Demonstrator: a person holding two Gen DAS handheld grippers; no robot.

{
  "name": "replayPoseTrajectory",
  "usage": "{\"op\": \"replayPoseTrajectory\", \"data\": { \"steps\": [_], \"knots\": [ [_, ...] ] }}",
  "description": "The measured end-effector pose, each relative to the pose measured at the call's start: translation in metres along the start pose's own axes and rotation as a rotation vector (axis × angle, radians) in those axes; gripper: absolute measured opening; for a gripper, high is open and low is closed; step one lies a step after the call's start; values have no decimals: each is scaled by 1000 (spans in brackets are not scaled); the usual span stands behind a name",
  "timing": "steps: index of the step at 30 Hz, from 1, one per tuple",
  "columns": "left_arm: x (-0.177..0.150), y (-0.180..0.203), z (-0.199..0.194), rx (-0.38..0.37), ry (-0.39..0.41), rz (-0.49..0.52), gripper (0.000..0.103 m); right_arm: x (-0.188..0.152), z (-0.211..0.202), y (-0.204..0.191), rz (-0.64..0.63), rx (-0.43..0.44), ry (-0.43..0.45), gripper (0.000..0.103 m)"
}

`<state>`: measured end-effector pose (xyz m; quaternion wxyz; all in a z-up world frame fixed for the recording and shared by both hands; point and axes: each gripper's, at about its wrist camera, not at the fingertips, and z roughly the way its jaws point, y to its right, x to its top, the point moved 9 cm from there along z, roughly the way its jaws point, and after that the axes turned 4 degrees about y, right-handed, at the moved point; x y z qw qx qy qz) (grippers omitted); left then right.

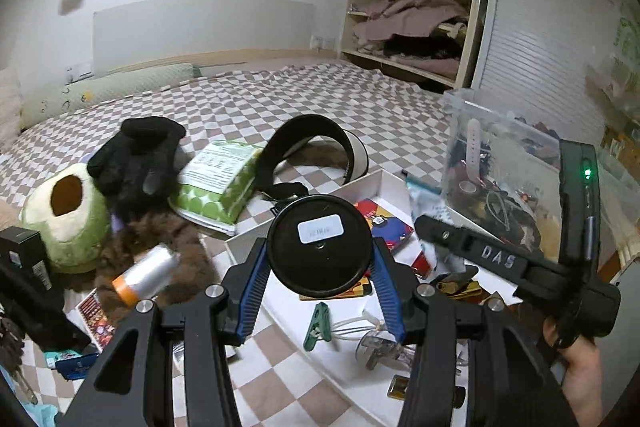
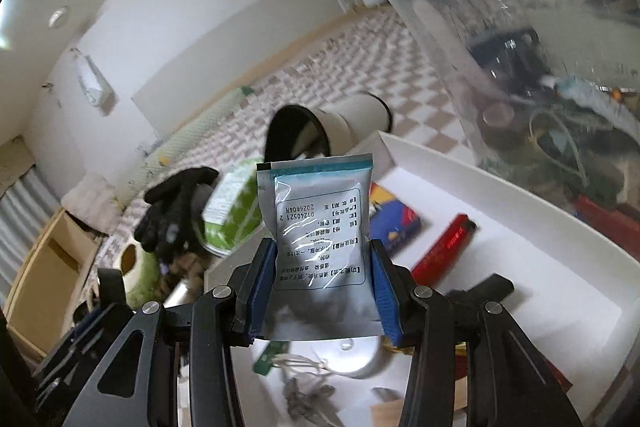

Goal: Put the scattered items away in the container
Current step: 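Carry the paper sachet and black round tin over the white tray, then open both grippers to drop the sachet and tin into the tray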

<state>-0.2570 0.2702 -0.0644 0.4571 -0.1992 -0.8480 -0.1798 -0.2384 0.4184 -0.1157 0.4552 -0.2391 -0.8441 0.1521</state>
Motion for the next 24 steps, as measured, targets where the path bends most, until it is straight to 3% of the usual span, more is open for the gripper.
{"op": "replayPoseTrajectory", "data": {
  "steps": [7,9,14,16,24],
  "knots": [
    [-8,8,24,-10,-49,19,50,-14,11,4,-13,-54,-84,47],
    [-12,8,30,-9,-64,23,50,-15,13,5,-11,-70,-90,52],
    [-20,10,41,-7,-95,31,50,-14,13,8,11,-70,-92,53],
    [-23,11,45,-6,-106,33,50,-14,13,10,19,-70,-93,62],
    [-28,18,55,-13,-136,55,50,-13,13,15,53,-70,-97,63]
  ]
}}
